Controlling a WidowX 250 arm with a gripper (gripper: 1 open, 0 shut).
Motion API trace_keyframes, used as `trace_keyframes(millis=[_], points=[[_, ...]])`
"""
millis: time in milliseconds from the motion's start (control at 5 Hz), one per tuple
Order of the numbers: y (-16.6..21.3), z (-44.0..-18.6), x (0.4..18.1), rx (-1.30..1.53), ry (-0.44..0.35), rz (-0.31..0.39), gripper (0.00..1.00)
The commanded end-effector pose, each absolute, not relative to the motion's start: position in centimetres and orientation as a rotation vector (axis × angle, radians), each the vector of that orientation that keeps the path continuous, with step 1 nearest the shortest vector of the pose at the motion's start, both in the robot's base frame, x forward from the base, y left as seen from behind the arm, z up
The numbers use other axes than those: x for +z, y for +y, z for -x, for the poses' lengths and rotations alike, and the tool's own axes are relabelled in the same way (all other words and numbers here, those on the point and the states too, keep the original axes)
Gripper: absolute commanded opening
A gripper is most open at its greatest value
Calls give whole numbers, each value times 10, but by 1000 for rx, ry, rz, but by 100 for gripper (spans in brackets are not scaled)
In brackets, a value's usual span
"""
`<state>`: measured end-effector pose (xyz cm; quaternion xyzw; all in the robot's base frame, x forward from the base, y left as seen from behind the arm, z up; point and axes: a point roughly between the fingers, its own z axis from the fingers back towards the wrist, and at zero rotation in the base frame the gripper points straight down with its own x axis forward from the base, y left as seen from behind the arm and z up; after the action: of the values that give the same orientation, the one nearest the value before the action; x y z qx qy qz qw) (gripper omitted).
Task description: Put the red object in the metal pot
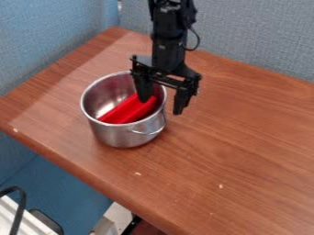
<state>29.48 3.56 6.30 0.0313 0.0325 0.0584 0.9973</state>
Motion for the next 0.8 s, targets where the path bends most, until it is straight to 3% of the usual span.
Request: trace_keyframes(millis=[0,600], points=[[36,-302,82,108,-30,-76,0],[32,-308,73,40,-30,-94,0]])
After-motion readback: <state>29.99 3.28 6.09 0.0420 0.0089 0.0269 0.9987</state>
